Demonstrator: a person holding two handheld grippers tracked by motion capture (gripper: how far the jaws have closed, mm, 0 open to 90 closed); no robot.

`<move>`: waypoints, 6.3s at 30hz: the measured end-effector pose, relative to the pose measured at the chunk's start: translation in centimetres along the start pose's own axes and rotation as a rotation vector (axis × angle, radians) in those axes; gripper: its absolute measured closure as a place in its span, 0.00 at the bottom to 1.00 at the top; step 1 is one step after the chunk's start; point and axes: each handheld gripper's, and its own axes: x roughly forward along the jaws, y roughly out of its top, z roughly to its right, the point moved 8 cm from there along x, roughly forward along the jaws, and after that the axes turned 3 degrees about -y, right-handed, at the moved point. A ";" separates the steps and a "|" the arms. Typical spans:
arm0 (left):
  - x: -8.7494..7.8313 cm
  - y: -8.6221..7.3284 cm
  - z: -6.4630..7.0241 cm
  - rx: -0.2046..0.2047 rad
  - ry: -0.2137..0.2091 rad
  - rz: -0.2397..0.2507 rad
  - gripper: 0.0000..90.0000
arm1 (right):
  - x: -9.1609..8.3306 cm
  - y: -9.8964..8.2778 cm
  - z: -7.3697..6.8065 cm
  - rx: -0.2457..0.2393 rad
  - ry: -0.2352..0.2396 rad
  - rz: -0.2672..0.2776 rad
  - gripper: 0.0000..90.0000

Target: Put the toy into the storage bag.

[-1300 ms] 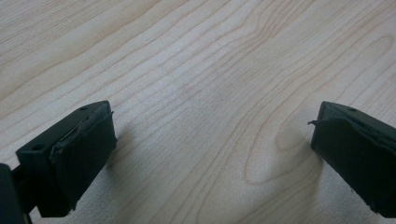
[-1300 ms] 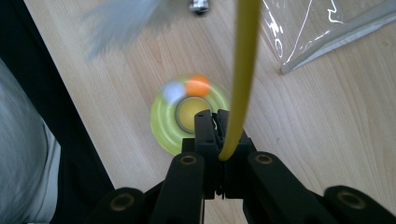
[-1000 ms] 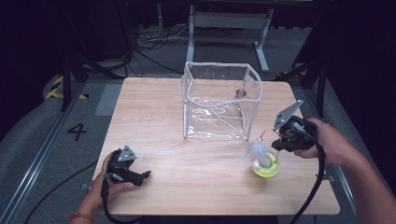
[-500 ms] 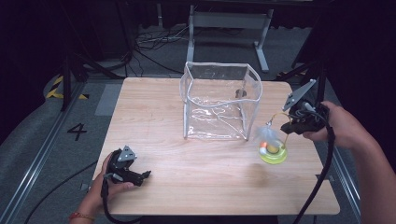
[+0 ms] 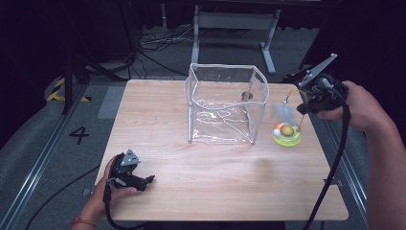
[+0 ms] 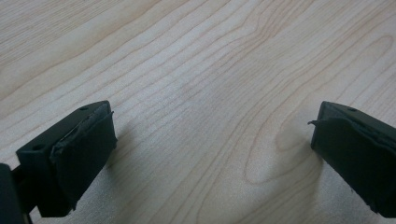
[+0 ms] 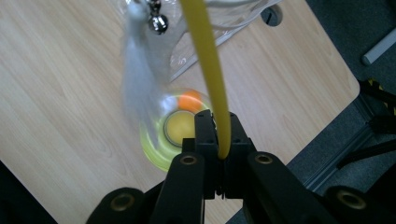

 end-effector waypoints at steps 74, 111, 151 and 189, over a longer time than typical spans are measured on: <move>-0.1 0.0 0.0 0.004 0.000 -0.003 0.01 | -4.2 17.7 1.6 -0.107 -0.085 0.157 0.98; -0.1 -0.1 0.1 -0.008 -0.001 0.003 0.01 | 6.0 13.9 0.2 -0.080 0.015 0.086 0.98; -0.1 -0.2 0.1 -0.011 0.003 -0.002 0.01 | 8.7 10.8 -2.9 -0.066 0.011 0.039 0.74; -0.1 -0.1 0.1 -0.009 -0.001 0.001 0.00 | 2.8 7.0 -5.0 -0.066 -0.046 0.212 0.27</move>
